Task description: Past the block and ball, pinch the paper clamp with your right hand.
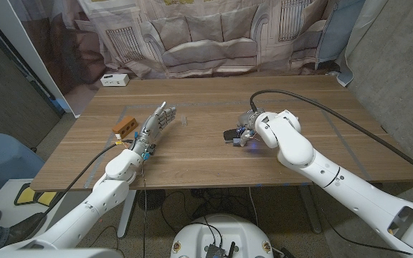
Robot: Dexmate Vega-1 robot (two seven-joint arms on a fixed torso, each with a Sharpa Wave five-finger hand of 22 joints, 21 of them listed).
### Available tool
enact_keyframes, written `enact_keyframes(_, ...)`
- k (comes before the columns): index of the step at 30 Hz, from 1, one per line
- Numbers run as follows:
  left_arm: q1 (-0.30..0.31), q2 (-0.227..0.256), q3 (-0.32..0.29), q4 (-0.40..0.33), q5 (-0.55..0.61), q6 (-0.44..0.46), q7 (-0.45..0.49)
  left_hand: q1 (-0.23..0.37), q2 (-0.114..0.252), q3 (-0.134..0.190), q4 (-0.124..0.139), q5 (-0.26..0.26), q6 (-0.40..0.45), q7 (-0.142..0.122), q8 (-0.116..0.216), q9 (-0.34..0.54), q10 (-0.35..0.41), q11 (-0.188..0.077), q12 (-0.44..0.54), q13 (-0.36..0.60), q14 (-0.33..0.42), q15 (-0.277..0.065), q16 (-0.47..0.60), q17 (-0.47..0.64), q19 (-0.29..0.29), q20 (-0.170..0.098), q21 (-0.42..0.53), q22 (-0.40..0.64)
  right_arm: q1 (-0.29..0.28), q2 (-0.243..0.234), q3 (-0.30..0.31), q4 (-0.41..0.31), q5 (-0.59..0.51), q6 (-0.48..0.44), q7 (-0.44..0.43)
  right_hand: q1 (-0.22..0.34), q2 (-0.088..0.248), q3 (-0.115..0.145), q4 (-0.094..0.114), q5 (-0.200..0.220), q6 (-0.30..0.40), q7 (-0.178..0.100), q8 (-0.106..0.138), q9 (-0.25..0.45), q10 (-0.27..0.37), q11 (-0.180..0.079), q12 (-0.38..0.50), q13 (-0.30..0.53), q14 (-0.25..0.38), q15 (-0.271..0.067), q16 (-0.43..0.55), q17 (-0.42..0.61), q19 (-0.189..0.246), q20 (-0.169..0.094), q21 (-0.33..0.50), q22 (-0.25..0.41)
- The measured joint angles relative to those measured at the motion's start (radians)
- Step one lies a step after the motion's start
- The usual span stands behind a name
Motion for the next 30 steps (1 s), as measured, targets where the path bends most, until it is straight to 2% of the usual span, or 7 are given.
enact_keyframes(4, 0.000, -0.001, 0.000, 0.000, 0.000, 0.000, 0.000, 0.000, 0.000, 0.000, 0.000, 0.000, 0.000, 0.000, 0.000, 0.000, 0.000, 0.000, 0.000, 0.000, 0.000, 0.000, 0.000, 0.000, 0.000, 0.000, 0.000, 0.000, 0.005, 0.001, -0.003, 0.000, -0.008, 0.002, 0.011, -0.013, 0.000, -0.004, 0.004, 0.000, -0.050, 0.009, 0.000, 0.000, -0.046, 0.015, 0.000, -0.001, -0.026, 0.001, -0.008, 0.004, -0.009, -0.002, 0.000, 0.000)
enact_keyframes(7, 0.000, -0.001, 0.000, 0.001, 0.000, 0.000, -0.001, 0.000, 0.000, 0.004, -0.004, 0.000, 0.000, 0.000, 0.000, 0.000, 0.000, 0.000, 0.000, 0.000, 0.000, 0.000, 0.000, 0.000, 0.000, 0.000, 0.000, 0.000, 0.008, 0.002, -0.004, 0.000, -0.014, 0.003, 0.019, -0.025, -0.012, -0.008, 0.001, 0.008, -0.080, 0.019, 0.000, 0.000, -0.080, 0.023, 0.000, -0.003, -0.047, 0.000, -0.014, 0.004, -0.018, -0.001, 0.000, 0.000)
enact_keyframes(13, 0.000, -0.001, 0.000, 0.002, -0.001, 0.000, -0.003, 0.000, 0.000, 0.004, -0.004, 0.000, 0.000, 0.000, 0.000, 0.000, 0.000, 0.000, 0.000, 0.000, 0.000, 0.000, 0.000, 0.000, 0.000, 0.000, 0.000, 0.000, 0.011, 0.004, -0.004, 0.000, -0.024, 0.007, 0.036, -0.038, -0.025, -0.015, 0.008, 0.039, -0.142, 0.035, 0.000, 0.000, -0.148, 0.055, 0.000, -0.007, -0.095, 0.010, -0.022, 0.004, -0.036, 0.000, 0.000, 0.000)
enact_keyframes(17, -0.001, -0.001, 0.001, 0.003, -0.001, 0.000, -0.004, 0.000, 0.000, 0.004, -0.004, 0.000, 0.000, 0.000, 0.000, 0.000, 0.000, 0.000, 0.000, 0.000, 0.000, 0.000, 0.000, 0.000, 0.000, 0.000, 0.000, 0.000, 0.012, 0.005, -0.004, 0.000, -0.035, 0.010, 0.050, -0.042, -0.029, -0.018, 0.004, 0.048, -0.175, 0.046, 0.000, 0.000, -0.179, 0.072, 0.000, -0.008, -0.123, 0.017, -0.022, 0.004, -0.045, -0.002, 0.000, 0.000)
enact_keyframes(26, -0.004, -0.001, 0.004, 0.004, -0.002, 0.004, -0.007, 0.000, 0.000, 0.004, -0.004, 0.000, 0.000, 0.000, 0.000, 0.000, 0.000, 0.000, 0.000, 0.000, 0.000, 0.000, 0.000, 0.000, 0.000, 0.000, 0.000, 0.000, 0.012, 0.009, 0.001, -0.006, -0.049, 0.012, 0.069, -0.051, -0.038, -0.022, 0.008, 0.067, -0.237, 0.072, 0.000, 0.000, -0.243, 0.086, 0.000, -0.012, -0.172, 0.029, -0.030, 0.001, -0.065, -0.001, 0.000, 0.000)
enact_keyframes(30, -0.005, -0.001, 0.004, 0.004, -0.002, 0.007, -0.007, 0.000, 0.000, 0.004, -0.004, 0.000, 0.004, 0.004, 0.000, 0.000, 0.000, 0.000, 0.000, 0.000, 0.000, 0.000, 0.000, 0.000, 0.000, 0.000, 0.000, 0.000, 0.010, 0.010, 0.004, -0.008, -0.050, 0.013, 0.071, -0.057, -0.041, -0.027, 0.012, 0.073, -0.257, 0.074, 0.000, 0.000, -0.261, 0.095, 0.000, -0.012, -0.185, 0.031, -0.030, 0.001, -0.068, -0.004, 0.000, 0.000)
